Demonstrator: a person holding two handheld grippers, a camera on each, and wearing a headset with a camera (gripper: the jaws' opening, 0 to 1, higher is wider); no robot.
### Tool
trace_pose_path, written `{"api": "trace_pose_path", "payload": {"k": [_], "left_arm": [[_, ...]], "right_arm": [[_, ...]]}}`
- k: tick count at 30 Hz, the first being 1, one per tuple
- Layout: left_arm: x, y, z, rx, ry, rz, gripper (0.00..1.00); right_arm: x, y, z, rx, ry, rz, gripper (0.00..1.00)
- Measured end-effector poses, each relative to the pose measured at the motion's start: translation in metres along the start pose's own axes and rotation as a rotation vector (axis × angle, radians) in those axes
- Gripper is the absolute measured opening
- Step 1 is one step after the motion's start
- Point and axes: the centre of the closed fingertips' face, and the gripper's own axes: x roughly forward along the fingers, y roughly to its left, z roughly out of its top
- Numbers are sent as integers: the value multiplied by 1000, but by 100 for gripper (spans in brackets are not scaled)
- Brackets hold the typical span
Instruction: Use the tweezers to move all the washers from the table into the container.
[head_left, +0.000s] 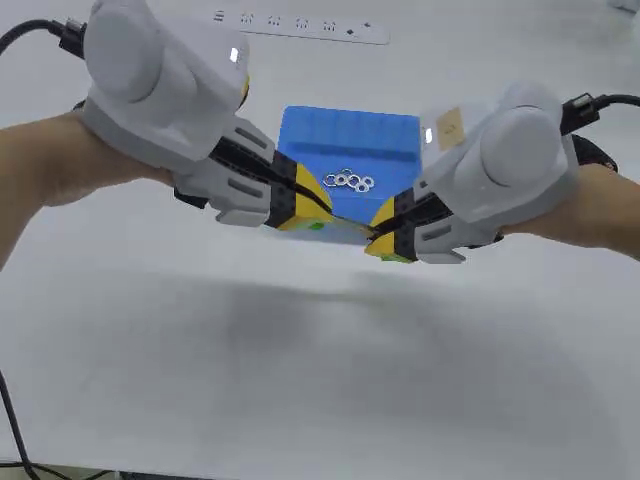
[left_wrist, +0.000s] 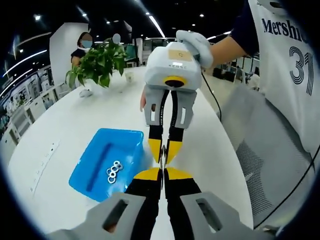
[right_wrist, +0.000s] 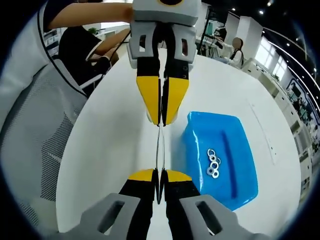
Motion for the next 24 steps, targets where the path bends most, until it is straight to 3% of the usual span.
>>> {"api": "trace_pose_path", "payload": {"k": [12,15,24], "left_arm": [[25,4,-32,-94,-4,-15,7],[29,4,-38,-104,-1,-19,7],[38,3,-55,-109,61,-25,7]], "right_arm": [[21,0,-27,-12,111,33,8],[23,2,-29,-4,124,41,8],[23,3,-26,2,120,37,9]]}}
